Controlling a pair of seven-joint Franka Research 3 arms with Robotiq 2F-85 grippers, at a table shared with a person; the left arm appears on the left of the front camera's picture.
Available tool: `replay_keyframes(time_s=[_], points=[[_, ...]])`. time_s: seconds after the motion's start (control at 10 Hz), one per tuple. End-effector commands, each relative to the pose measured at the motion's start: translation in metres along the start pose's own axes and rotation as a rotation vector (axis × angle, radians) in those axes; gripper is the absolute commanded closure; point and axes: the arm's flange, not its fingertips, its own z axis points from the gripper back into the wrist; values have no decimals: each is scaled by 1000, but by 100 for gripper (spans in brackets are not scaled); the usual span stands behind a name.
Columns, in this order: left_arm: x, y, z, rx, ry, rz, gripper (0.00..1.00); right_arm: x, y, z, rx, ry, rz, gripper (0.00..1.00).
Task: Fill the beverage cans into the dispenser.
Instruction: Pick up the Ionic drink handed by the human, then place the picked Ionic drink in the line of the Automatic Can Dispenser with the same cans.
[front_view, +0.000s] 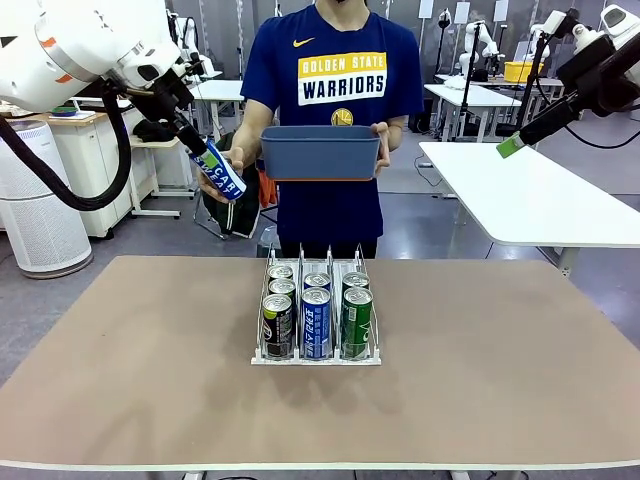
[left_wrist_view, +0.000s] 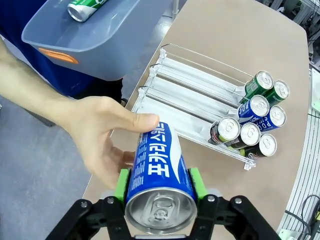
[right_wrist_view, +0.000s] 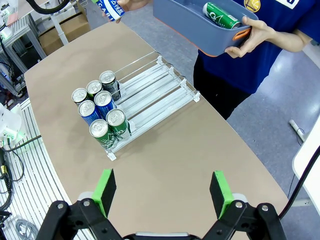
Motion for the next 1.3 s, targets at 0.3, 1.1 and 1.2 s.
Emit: replay_keyframes(time_s=[0.3, 1.1, 1.2], points=[[4, -2, 12, 20, -3, -12, 82, -1, 0, -1, 1, 1, -1, 0], [1, 0, 2, 3, -1, -3, 82, -1, 0, -1, 1, 1, -1, 0], [1, 0, 2, 3, -1, -3, 82, -1, 0, -1, 1, 1, -1, 0]])
